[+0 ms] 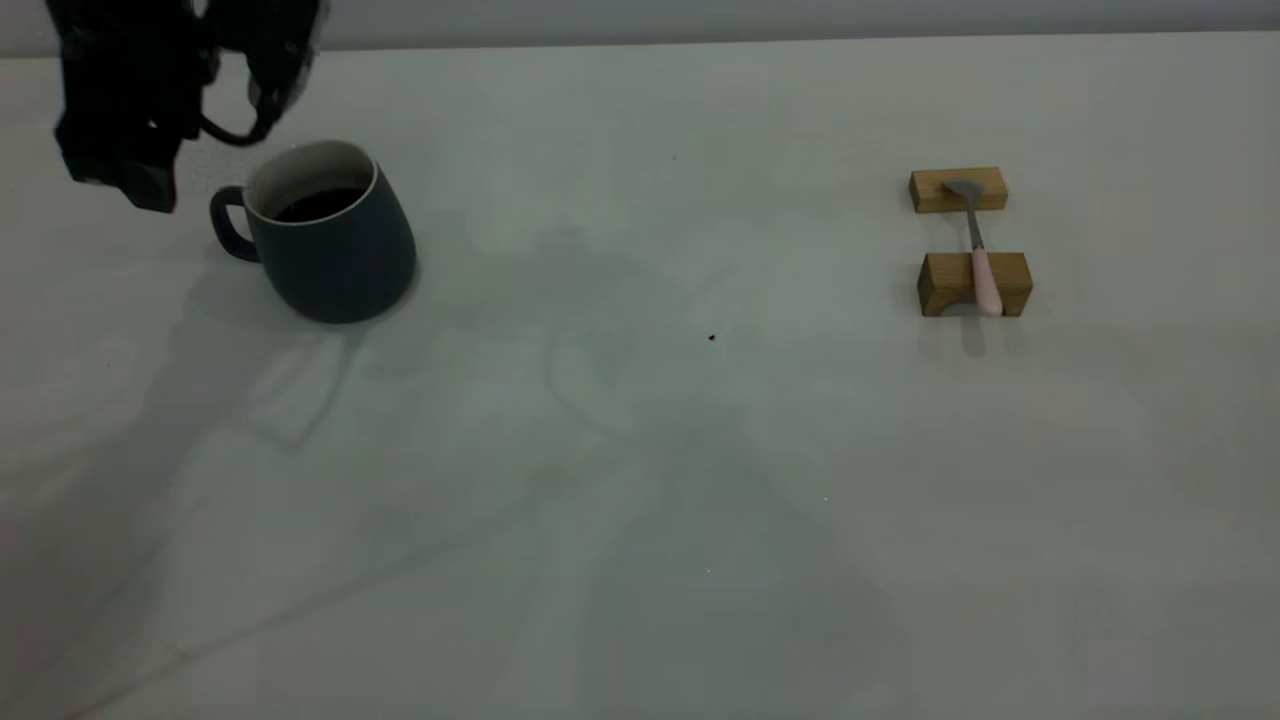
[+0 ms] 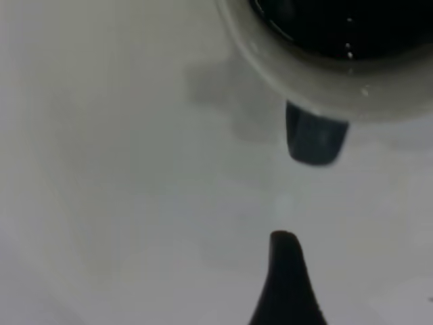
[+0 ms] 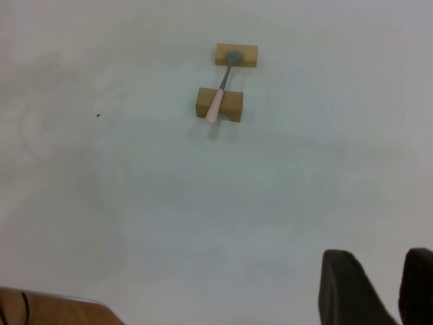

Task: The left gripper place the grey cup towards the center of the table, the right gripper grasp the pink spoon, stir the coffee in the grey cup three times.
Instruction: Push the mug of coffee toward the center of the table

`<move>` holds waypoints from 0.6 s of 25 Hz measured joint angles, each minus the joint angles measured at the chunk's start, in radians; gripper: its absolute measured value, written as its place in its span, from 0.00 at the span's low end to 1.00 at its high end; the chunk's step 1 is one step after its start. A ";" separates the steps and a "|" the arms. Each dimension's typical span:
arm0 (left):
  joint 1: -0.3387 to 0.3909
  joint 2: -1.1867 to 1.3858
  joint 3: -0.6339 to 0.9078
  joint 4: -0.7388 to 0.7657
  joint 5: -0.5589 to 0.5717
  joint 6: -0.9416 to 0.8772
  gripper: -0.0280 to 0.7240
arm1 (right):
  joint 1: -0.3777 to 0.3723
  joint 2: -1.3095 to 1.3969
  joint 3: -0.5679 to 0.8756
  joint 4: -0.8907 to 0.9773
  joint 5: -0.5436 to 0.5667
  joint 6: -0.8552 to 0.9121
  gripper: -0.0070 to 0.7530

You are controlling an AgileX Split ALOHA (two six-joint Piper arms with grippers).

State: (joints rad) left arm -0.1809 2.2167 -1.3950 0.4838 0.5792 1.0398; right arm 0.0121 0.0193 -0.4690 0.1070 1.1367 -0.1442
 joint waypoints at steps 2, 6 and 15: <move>0.000 0.021 -0.001 0.012 -0.024 0.000 0.85 | 0.000 0.000 0.000 0.000 0.000 0.000 0.32; 0.000 0.052 -0.002 0.023 -0.073 0.000 0.81 | 0.000 0.000 0.000 0.000 0.000 0.000 0.32; 0.000 0.097 -0.006 0.027 -0.126 0.001 0.60 | 0.000 0.000 0.000 0.000 0.000 0.000 0.32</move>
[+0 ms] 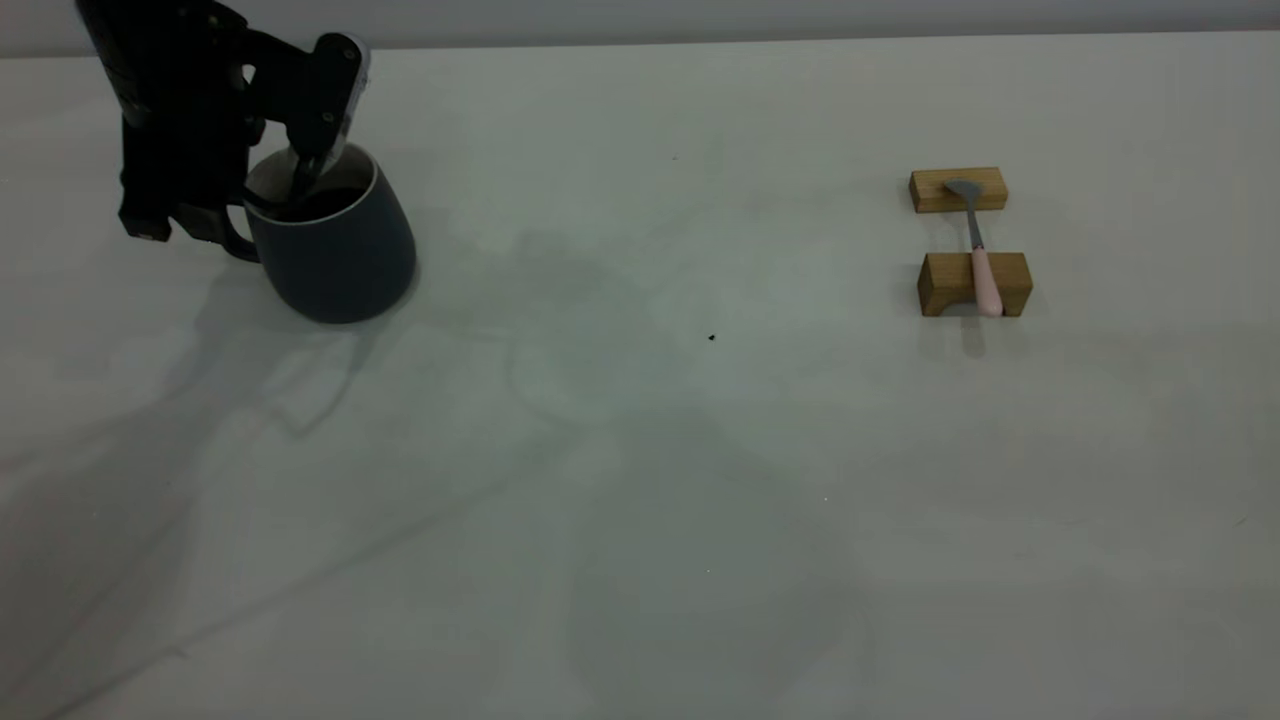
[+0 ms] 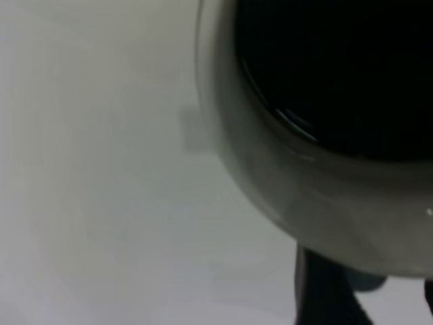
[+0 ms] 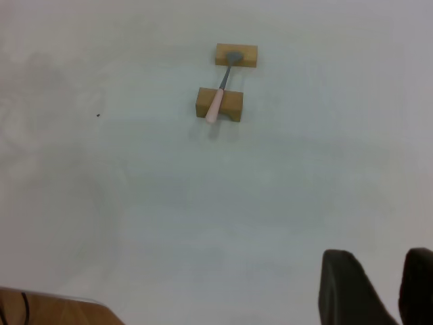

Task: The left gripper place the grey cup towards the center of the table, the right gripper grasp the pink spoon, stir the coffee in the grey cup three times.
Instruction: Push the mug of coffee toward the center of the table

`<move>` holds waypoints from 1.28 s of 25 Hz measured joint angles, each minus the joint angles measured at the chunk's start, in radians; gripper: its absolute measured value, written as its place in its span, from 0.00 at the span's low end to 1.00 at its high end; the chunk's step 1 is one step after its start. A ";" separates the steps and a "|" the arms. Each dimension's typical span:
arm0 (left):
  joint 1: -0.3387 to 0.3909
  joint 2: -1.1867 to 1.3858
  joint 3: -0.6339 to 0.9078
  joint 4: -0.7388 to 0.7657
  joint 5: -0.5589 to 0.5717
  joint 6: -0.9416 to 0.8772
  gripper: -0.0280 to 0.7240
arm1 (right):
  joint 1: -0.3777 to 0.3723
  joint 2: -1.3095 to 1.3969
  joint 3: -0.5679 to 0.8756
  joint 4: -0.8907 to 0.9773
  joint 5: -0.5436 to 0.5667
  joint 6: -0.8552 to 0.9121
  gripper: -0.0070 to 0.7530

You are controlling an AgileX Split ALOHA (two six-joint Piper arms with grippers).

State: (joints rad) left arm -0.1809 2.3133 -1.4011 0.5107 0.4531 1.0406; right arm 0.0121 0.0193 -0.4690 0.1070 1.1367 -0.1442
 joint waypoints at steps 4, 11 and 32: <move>-0.001 0.002 0.000 0.001 -0.014 0.000 0.42 | 0.000 0.000 0.000 0.000 0.000 0.000 0.32; -0.028 0.002 -0.001 0.012 -0.013 -0.001 0.32 | 0.000 0.000 0.000 0.000 0.000 0.000 0.32; -0.280 0.009 -0.001 0.015 -0.032 -0.170 0.32 | 0.000 0.000 0.000 0.000 0.000 0.000 0.32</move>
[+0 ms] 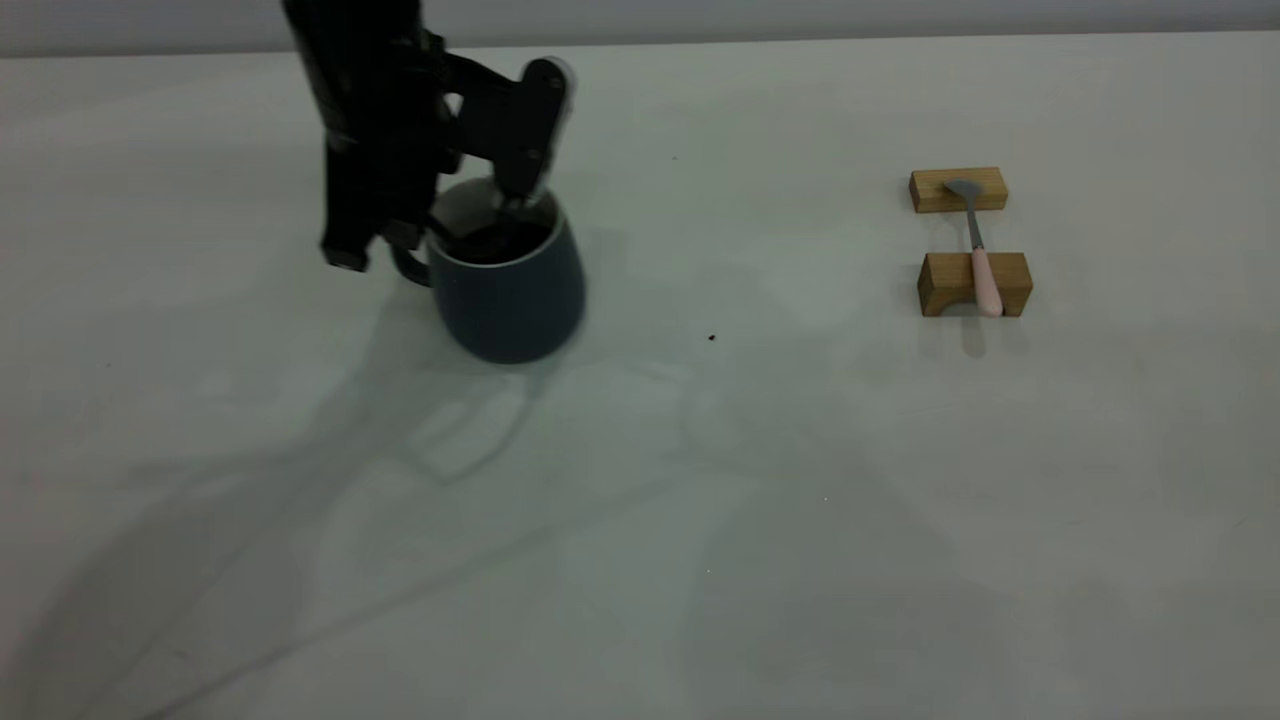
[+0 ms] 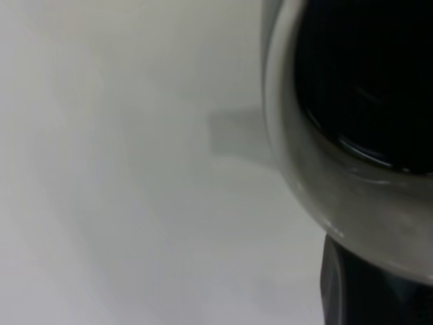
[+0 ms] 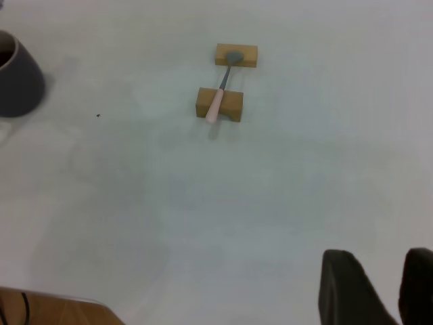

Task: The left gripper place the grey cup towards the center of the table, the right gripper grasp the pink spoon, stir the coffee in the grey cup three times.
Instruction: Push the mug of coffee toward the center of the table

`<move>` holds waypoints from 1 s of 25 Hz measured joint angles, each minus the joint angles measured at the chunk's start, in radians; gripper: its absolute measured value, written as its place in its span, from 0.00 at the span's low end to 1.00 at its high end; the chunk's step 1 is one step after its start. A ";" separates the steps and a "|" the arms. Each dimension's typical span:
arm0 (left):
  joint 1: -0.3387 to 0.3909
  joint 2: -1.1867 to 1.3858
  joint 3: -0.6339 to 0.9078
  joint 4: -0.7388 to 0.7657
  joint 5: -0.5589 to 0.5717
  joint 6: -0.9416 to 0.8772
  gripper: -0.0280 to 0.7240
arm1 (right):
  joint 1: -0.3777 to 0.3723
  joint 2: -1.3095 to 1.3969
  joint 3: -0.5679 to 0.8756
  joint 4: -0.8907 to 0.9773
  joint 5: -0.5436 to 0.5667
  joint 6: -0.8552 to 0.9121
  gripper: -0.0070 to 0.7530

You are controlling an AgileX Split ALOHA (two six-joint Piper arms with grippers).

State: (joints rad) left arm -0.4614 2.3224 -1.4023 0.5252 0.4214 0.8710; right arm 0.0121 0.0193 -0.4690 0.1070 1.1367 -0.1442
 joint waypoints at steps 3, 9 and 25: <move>-0.034 0.001 0.000 0.001 -0.016 -0.026 0.32 | 0.000 0.000 0.000 0.000 0.000 0.000 0.32; -0.078 0.002 0.000 -0.001 -0.054 -0.056 0.32 | 0.000 0.000 0.000 0.000 0.000 0.000 0.32; -0.096 0.002 0.000 -0.019 -0.098 -0.066 0.43 | 0.000 0.000 0.000 0.000 0.000 0.000 0.32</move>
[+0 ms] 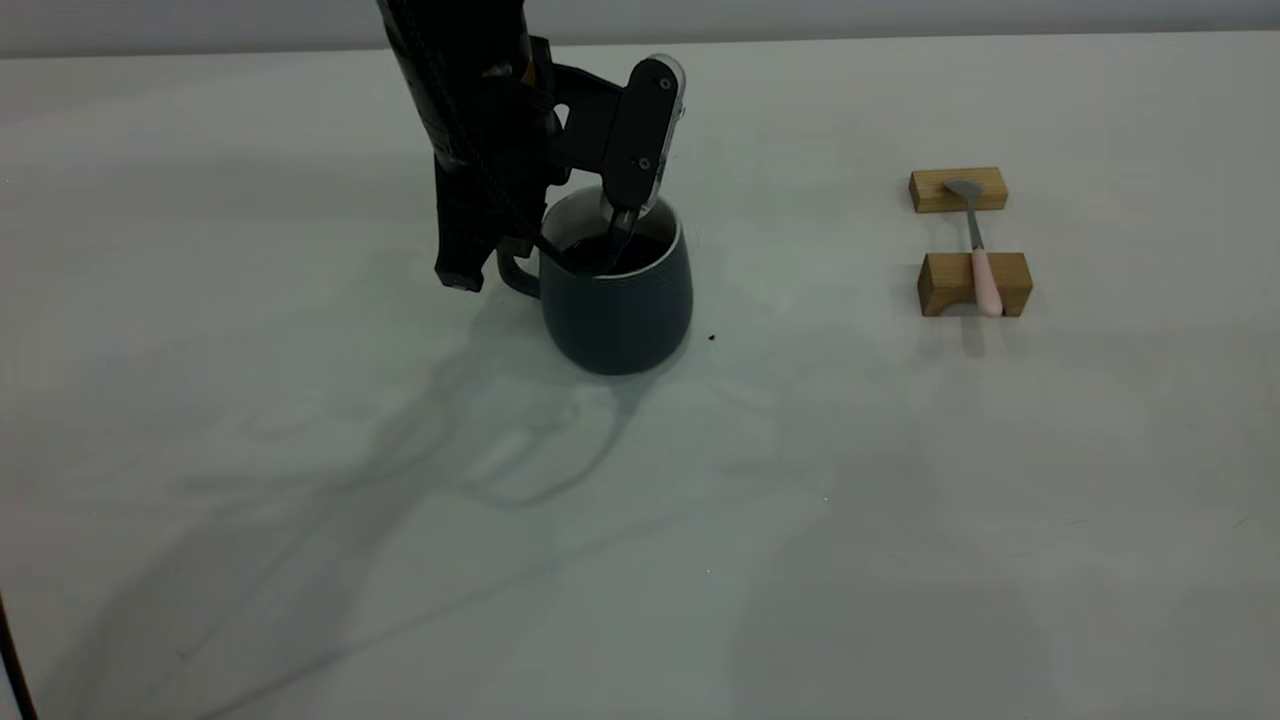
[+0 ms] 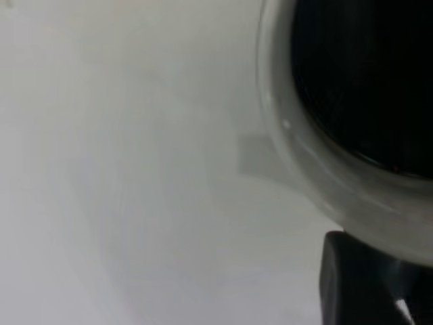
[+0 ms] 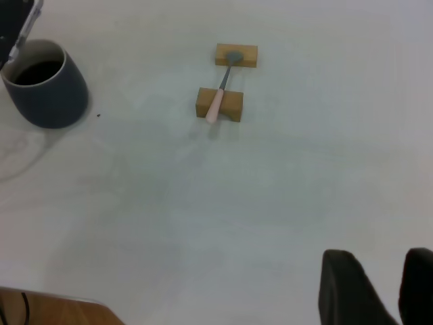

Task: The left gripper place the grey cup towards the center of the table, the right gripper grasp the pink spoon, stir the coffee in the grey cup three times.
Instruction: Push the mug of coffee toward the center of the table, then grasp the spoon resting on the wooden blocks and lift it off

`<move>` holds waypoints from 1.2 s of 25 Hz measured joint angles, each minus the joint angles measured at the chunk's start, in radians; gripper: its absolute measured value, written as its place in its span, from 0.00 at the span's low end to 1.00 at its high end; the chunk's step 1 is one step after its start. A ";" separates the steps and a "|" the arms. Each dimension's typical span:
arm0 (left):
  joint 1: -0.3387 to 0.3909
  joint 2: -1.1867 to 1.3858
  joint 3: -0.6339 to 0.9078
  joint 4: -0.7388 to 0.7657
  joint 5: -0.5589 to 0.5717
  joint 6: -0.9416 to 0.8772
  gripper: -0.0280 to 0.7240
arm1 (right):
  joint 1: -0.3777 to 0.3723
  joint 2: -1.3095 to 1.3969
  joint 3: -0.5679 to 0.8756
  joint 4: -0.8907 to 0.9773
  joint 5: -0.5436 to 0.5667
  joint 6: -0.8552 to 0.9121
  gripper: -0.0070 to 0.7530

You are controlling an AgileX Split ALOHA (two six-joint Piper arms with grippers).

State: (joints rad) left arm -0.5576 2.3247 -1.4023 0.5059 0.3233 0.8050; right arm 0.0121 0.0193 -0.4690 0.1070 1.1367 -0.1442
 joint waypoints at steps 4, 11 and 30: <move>0.000 -0.005 0.000 0.000 0.002 0.000 0.66 | 0.000 0.000 0.000 0.000 0.000 0.000 0.32; 0.000 -0.091 0.000 0.010 0.074 -0.014 0.92 | 0.000 0.000 0.000 0.000 0.000 0.000 0.32; 0.000 -0.705 0.003 -0.004 0.844 -0.854 0.55 | 0.000 0.000 0.000 0.000 0.000 0.000 0.32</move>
State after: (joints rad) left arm -0.5576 1.6202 -1.3993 0.5017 1.1675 -0.0489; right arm 0.0121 0.0193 -0.4690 0.1070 1.1363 -0.1442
